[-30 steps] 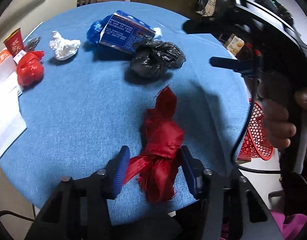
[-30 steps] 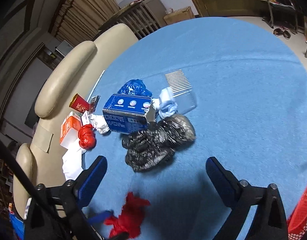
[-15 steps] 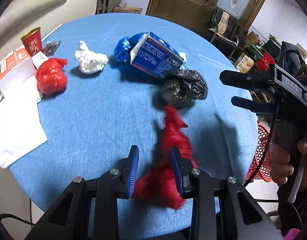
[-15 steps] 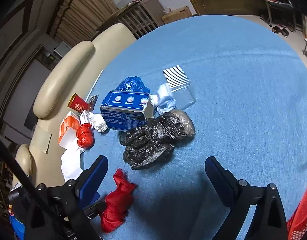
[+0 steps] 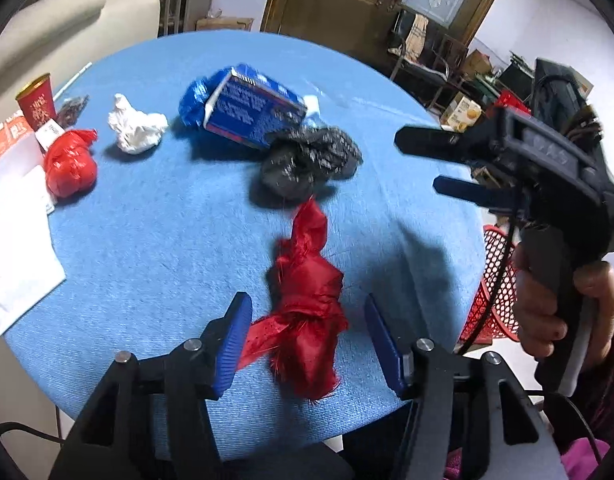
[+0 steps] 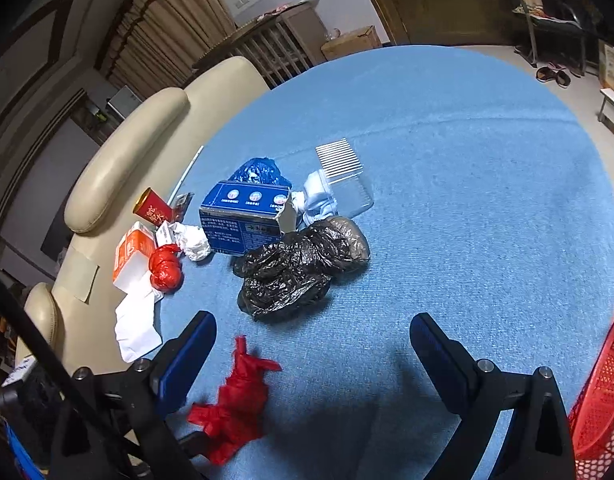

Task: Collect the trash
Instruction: 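Grasp the red plastic bag with the left gripper and lift it, then grasp the black plastic bag with the right gripper while the left holds the red bag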

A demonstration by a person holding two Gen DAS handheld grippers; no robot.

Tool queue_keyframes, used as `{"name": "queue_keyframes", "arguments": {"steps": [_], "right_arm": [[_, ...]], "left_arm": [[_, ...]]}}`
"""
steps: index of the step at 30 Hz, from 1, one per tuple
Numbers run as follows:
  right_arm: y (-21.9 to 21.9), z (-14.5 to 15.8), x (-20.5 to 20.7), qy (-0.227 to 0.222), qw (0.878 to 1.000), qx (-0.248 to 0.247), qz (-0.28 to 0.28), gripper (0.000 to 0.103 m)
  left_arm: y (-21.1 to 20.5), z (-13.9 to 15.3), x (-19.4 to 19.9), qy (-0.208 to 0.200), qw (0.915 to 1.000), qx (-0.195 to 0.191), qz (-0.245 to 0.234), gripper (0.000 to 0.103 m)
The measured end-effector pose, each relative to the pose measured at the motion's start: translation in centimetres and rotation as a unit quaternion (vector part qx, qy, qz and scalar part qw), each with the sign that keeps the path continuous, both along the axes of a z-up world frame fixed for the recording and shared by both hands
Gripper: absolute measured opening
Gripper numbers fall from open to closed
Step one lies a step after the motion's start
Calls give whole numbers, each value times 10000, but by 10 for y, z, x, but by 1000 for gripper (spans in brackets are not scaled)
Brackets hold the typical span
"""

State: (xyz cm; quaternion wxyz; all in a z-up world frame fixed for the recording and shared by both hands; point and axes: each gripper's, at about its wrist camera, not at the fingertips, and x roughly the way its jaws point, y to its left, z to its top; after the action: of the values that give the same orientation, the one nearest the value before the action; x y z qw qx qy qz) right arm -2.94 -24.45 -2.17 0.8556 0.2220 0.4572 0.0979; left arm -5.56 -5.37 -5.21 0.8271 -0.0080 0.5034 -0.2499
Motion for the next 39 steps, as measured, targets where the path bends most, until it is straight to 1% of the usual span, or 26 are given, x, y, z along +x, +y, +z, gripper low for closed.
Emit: {"name": "queue_keyframes", "arguments": {"steps": [6, 8, 9, 10, 12, 14, 16, 19, 22, 26, 28, 29, 30, 31, 33, 36, 37, 39], "right_arm": [[-1, 0, -3, -20, 10000, -9, -9, 99], [-3, 1, -3, -31, 10000, 9, -31, 99], [-3, 1, -3, -34, 10000, 19, -38, 99], [-3, 1, -3, -37, 10000, 23, -45, 99], [-3, 0, -2, -32, 10000, 27, -48, 99], [-1, -1, -2, -17, 10000, 29, -32, 99], [1, -1, -2, -17, 10000, 7, -14, 99], [6, 2, 1, -28, 10000, -20, 26, 99], [11, 5, 7, -31, 10000, 15, 69, 99], [21, 8, 19, -5, 9999, 11, 130, 99], [27, 7, 27, 7, 9999, -12, 149, 99], [30, 6, 31, 33, 9999, -22, 134, 98], [32, 5, 35, 73, 9999, -15, 125, 92], [34, 2, 40, 142, 9998, -4, 130, 89], [38, -5, 49, 269, 9996, 0, 73, 88], [43, -12, 60, 428, 9991, 27, -28, 78], [43, -15, 64, 509, 9987, 61, -61, 76], [45, -20, 71, 643, 9977, 105, -170, 76]], "left_arm": [[-5, -21, 12, 410, 9992, -32, 11, 59], [-5, -26, 15, 472, 9989, -54, 43, 59], [-5, -27, 16, 500, 9987, -62, 44, 52], [-6, -30, 17, 521, 9986, -72, 31, 43], [-6, -30, 19, 543, 9985, -103, 10, 39], [-4, -29, 21, 472, 9988, -126, 35, 34], [0, -26, 23, 334, 9993, -90, 120, 32], [12, -15, 26, 92, 9995, -26, 312, 32], [19, -3, 26, -263, 9983, 214, 474, 32], [27, 10, 28, -577, 9959, 317, 620, 32], [34, 13, 28, -688, 9942, 409, 716, 32], [32, 13, 31, -702, 9939, 426, 742, 32], [34, 14, 32, -710, 9936, 427, 763, 32], [37, 16, 32, -721, 9933, 426, 793, 32], [39, 16, 31, -737, 9928, 450, 834, 32], [43, 17, 30, -746, 9922, 460, 884, 32], [41, 15, 33, -739, 9921, 463, 900, 32], [44, 17, 31, -729, 9920, 443, 926, 32]]}}
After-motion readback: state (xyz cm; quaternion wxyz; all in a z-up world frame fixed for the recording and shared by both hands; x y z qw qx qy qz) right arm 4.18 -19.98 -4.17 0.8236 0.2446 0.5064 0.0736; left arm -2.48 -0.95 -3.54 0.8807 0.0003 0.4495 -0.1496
